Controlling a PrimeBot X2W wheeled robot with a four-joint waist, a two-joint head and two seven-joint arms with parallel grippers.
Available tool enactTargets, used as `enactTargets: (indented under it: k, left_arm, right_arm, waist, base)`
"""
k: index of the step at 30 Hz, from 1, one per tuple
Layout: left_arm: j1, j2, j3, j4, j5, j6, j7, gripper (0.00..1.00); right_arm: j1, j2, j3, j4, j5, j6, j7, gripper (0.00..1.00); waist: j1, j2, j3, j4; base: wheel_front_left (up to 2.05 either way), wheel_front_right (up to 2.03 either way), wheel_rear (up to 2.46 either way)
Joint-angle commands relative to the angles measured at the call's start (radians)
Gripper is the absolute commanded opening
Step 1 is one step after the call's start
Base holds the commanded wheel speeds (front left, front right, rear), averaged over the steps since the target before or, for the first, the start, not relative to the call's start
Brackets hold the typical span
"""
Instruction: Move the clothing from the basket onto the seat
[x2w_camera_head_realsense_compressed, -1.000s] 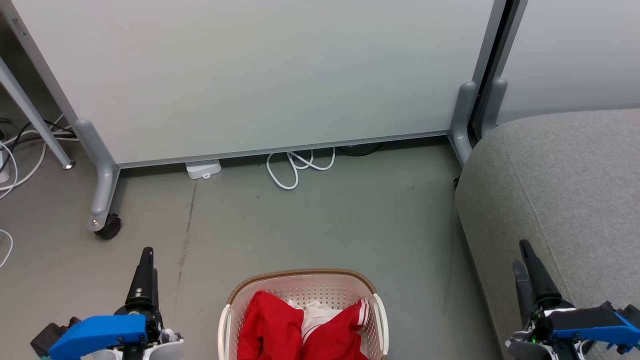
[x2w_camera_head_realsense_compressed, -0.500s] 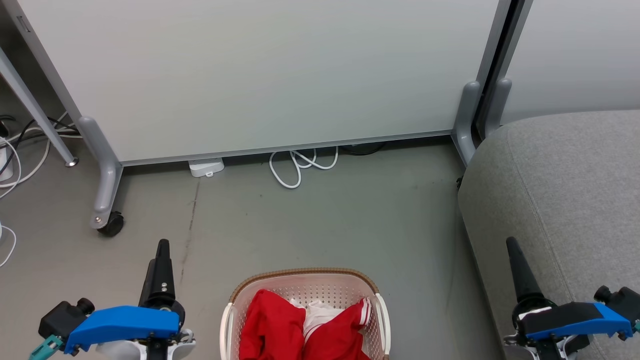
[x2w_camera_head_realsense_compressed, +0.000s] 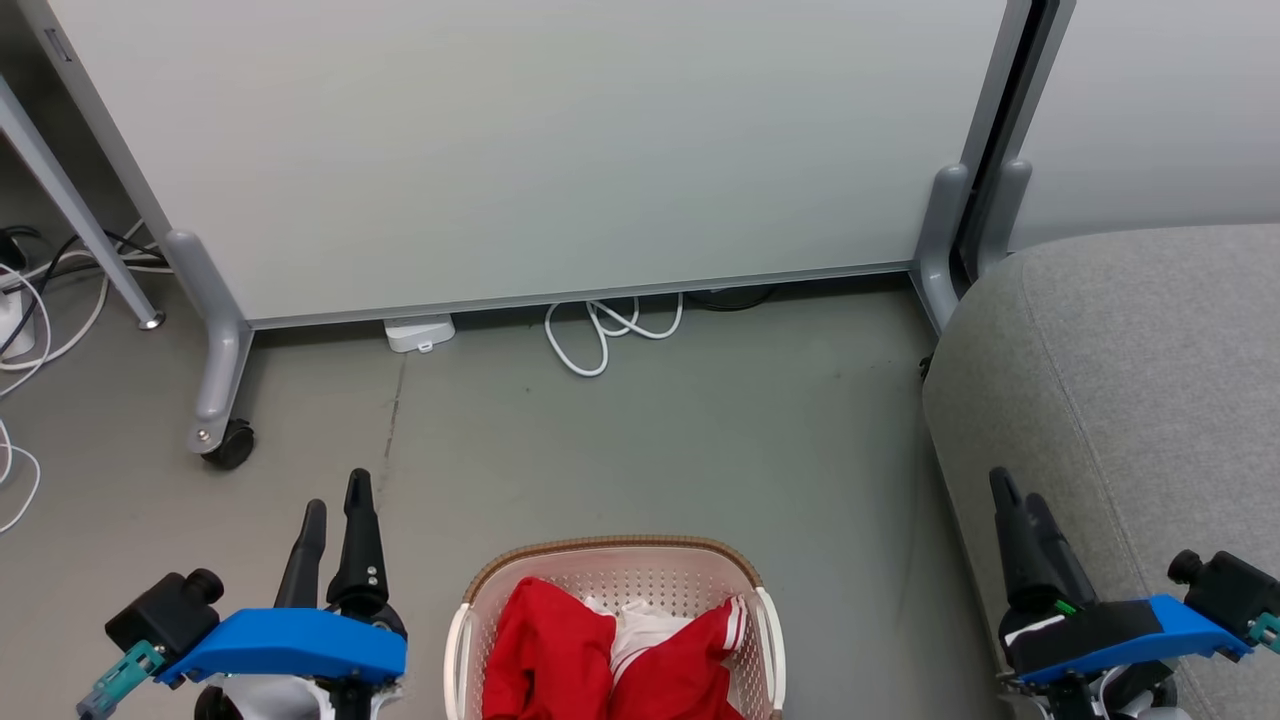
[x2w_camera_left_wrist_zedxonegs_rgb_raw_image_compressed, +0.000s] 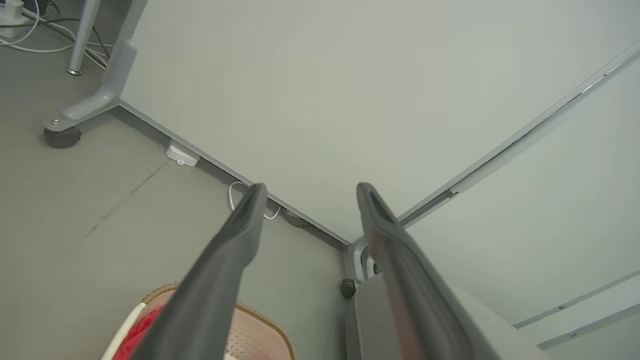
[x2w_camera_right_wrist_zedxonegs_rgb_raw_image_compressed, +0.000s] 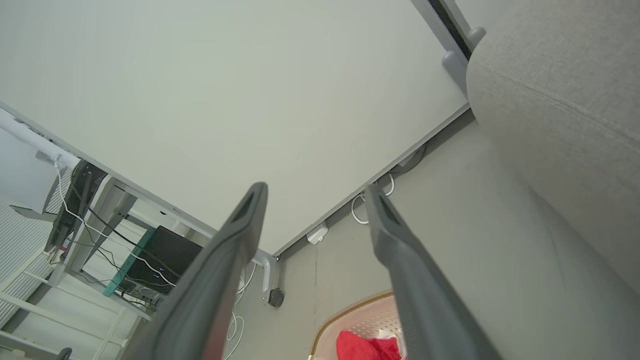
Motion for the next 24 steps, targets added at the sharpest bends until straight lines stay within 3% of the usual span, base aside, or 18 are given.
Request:
enactTargets:
  k: [1,24]
  left_arm:
    - [-0.017,0.010,-0.011,-0.016,0.039,-0.002,-0.011,1.00]
    - [-0.005,0.034,-0.073,-0.005,0.317,0.011,-0.079,1.00]
  right_arm:
    - [-0.017,-0.007,0.003,-0.017,-0.038,0.001,-0.011,1.00]
    - [-0.010,-0.009,0.026,-0.024,-0.314,0.002,-0.065,1.00]
  waist:
    - [0.0000,-0.0001,0.001,0.001]
    - [0.0000,-0.0001,0.000,0.005]
  base:
    - [0.00,0.00,0.00]
    - [0.00,0.00,0.00]
